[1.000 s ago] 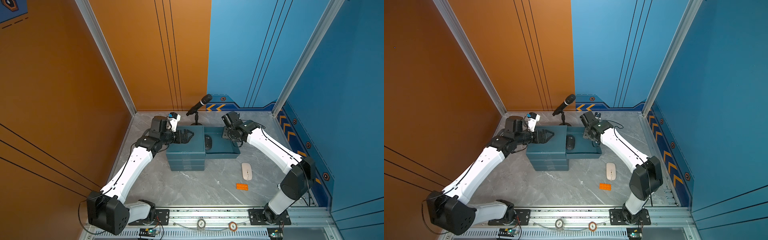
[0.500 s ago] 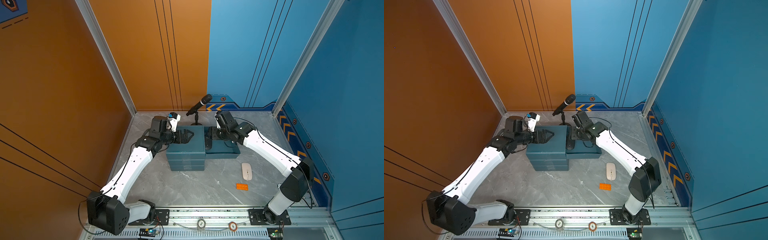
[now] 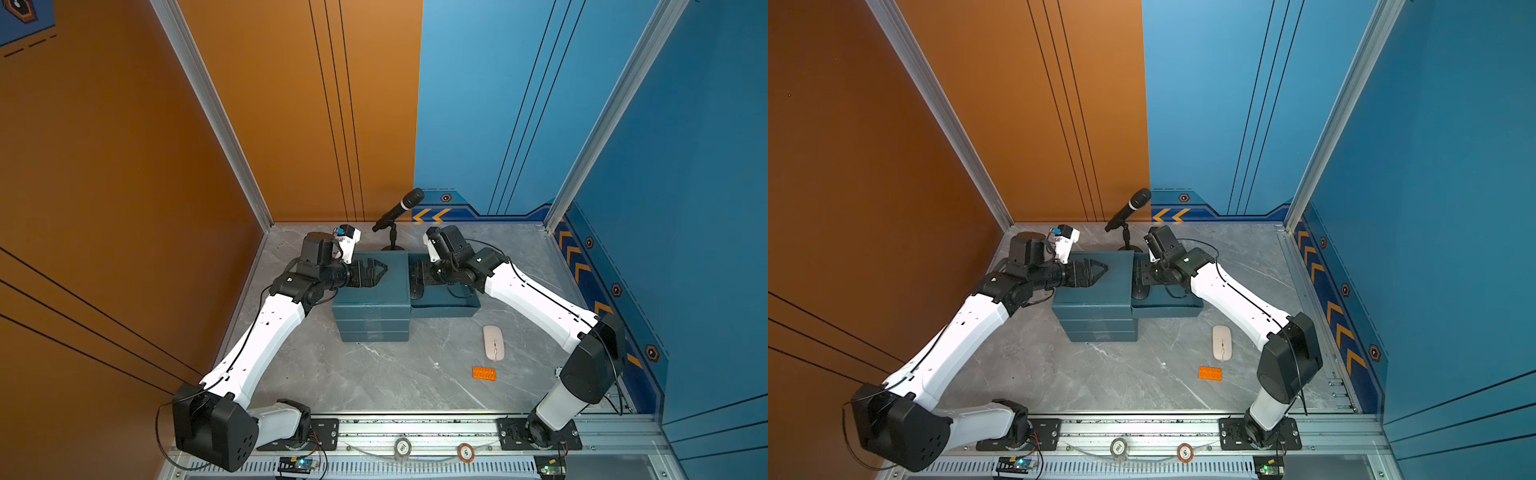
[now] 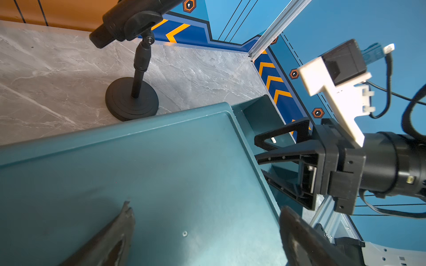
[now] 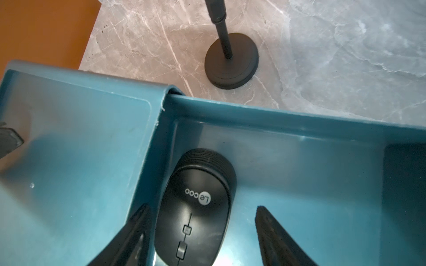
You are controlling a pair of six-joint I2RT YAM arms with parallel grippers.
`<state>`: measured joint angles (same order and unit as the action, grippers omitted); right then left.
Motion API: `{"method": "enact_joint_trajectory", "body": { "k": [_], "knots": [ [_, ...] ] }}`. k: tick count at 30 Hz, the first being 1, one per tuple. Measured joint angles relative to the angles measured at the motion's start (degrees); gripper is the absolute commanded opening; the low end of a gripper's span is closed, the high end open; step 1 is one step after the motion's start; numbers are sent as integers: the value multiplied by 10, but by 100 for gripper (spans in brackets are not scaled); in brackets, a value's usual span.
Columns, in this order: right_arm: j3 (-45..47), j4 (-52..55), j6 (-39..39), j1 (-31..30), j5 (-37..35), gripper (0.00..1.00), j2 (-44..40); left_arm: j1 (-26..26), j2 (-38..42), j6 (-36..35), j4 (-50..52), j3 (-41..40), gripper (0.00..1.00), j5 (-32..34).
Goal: Take the mice out of the drawer
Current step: Pick up the mouse from the drawer.
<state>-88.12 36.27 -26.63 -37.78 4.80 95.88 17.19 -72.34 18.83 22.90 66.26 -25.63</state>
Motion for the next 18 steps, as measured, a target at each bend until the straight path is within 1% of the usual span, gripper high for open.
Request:
{"method": "enact_joint_trajectory", "body": {
  "k": [14,18],
  "knots": [
    [1,1,3,-2,-1,66,33,0,0,0,1,0,98,0],
    [1,2,3,-3,-16,65,33,0,0,0,2,0,98,0]
  ]
}}
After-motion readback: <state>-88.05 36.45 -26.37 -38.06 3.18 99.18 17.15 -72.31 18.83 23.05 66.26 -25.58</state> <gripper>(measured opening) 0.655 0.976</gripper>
